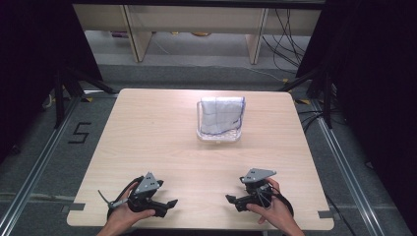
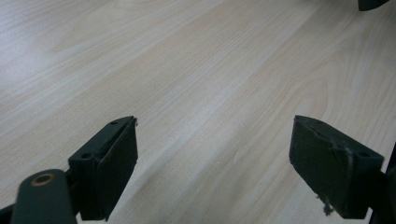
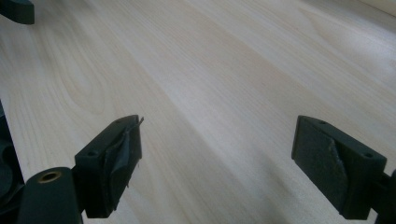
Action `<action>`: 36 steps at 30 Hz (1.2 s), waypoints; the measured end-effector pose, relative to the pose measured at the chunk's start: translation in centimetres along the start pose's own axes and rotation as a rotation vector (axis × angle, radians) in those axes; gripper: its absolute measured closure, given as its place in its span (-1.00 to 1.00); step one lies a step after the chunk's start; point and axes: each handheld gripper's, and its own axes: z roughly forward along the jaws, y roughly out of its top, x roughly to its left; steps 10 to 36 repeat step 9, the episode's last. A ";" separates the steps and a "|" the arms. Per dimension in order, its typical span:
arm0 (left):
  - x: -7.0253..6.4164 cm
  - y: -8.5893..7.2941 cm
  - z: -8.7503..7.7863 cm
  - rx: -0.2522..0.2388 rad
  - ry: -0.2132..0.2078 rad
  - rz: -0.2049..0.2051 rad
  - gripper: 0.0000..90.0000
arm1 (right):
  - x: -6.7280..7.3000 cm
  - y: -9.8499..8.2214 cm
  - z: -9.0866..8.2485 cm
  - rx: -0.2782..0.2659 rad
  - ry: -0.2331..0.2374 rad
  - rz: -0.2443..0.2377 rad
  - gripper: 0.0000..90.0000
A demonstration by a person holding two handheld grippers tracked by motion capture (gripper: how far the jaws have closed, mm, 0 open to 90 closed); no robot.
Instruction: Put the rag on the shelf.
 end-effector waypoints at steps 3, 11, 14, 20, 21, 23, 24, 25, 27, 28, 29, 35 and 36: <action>0.0 0.0 0.0 -0.003 0.002 -0.001 -0.66 | 0.1 0.0 0.0 0.005 0.002 0.000 -0.63; 0.0 0.0 0.0 0.000 0.004 -0.004 -0.66 | 0.1 0.0 0.2 0.010 0.011 -0.002 -0.63; 0.0 0.0 0.0 0.000 0.004 -0.004 -0.66 | 0.1 0.0 0.2 0.010 0.011 -0.002 -0.63; 0.0 0.0 0.0 0.000 0.004 -0.004 -0.66 | 0.1 0.0 0.2 0.010 0.011 -0.002 -0.63; 0.0 0.0 0.0 0.000 0.004 -0.004 -0.66 | 0.1 0.0 0.2 0.010 0.011 -0.002 -0.63; 0.0 0.0 0.0 0.000 0.004 -0.004 -0.66 | 0.1 0.0 0.2 0.010 0.011 -0.002 -0.63; 0.0 0.0 0.0 0.000 0.004 -0.004 -0.66 | 0.1 0.0 0.2 0.010 0.011 -0.002 -0.63; 0.0 0.0 0.0 0.000 0.004 -0.004 -0.66 | 0.1 0.0 0.2 0.010 0.011 -0.002 -0.63; 0.0 0.0 0.0 0.000 0.004 -0.004 -0.66 | 0.1 0.0 0.2 0.010 0.011 -0.002 -0.63; 0.0 0.0 0.0 0.000 0.004 -0.004 -0.66 | 0.1 0.0 0.2 0.010 0.011 -0.002 -0.63; 0.0 0.0 0.0 0.000 0.004 -0.004 -0.66 | 0.1 0.0 0.2 0.010 0.011 -0.002 -0.63; 0.0 0.0 0.0 0.000 0.004 -0.004 -0.66 | 0.1 0.0 0.2 0.010 0.011 -0.002 -0.63; 0.0 0.0 0.0 0.000 0.004 -0.004 -0.66 | 0.1 0.0 0.2 0.010 0.011 -0.002 -0.63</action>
